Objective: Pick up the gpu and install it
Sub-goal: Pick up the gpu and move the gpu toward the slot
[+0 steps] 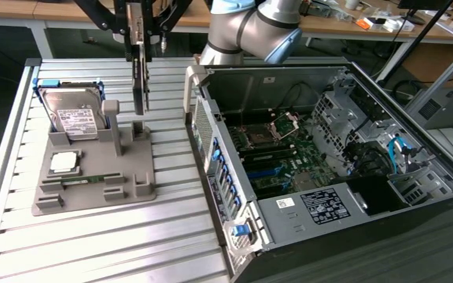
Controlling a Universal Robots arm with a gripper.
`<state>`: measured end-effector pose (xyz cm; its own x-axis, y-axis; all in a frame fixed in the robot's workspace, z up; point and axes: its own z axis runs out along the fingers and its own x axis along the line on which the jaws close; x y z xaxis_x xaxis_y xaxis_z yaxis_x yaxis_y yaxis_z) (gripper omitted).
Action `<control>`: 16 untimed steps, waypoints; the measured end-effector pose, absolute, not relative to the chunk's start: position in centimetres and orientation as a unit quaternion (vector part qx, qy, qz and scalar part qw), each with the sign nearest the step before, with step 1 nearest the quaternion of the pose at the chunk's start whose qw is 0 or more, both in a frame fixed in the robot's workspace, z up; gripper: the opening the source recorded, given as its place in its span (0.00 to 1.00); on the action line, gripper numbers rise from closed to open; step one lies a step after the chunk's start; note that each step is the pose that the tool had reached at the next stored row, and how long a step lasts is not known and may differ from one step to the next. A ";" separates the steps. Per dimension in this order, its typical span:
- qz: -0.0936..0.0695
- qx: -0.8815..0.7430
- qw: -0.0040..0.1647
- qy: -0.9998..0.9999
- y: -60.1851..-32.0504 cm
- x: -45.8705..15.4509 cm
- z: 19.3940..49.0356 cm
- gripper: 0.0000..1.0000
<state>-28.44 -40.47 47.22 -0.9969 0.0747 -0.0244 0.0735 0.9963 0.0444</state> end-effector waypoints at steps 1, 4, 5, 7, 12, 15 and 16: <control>0.022 0.037 0.013 0.999 -40.6 -28.4 47.2 0.27; 0.022 0.037 0.013 0.999 -40.9 -28.2 47.2 0.27; 0.022 0.037 0.013 0.999 -41.0 -28.1 47.2 0.27; 0.022 0.037 0.013 0.999 -41.1 -27.9 47.2 0.27; 0.022 0.037 0.013 0.999 -41.3 -27.6 47.2 0.27; 0.022 0.037 0.013 0.999 -41.4 -27.3 47.2 0.27; 0.022 0.037 0.013 0.999 -41.4 -27.3 47.2 0.27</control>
